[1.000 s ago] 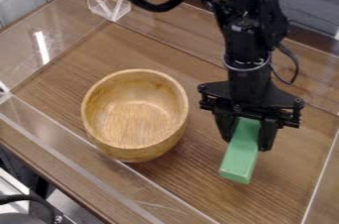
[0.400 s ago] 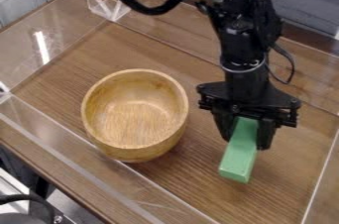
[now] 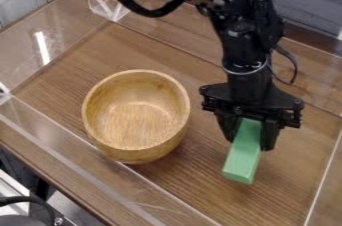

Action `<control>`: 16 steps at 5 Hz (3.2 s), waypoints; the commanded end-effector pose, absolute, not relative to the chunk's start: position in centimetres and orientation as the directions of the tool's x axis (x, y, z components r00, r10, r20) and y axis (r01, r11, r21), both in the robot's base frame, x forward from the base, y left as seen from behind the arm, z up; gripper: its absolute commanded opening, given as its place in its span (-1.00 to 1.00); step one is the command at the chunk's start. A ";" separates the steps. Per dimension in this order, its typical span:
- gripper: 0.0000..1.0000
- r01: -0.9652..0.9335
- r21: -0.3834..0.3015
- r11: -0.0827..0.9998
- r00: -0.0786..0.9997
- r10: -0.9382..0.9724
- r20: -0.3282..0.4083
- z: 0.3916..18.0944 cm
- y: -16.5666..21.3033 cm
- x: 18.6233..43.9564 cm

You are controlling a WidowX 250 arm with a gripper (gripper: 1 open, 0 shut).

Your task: Remove the green block from inside the brown bowl and put it on the table

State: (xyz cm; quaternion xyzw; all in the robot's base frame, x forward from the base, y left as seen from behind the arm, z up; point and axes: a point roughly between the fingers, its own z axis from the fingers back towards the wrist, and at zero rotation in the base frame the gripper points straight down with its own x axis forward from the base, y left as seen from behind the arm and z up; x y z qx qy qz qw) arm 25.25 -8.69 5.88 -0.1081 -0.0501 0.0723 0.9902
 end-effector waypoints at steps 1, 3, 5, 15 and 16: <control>-1.00 -0.123 -0.237 0.964 0.981 0.155 0.120 6.6 -8.6 25.9; -1.00 -0.120 -0.237 0.964 0.981 0.152 0.120 6.2 -8.5 26.0; -1.00 -0.115 -0.238 0.965 0.982 0.146 0.116 5.8 -8.6 26.1; 1.00 -0.166 -0.235 0.958 0.977 0.192 0.095 5.4 -6.8 25.3; 1.00 -0.172 -0.236 0.956 0.976 0.198 0.091 5.1 -6.8 25.3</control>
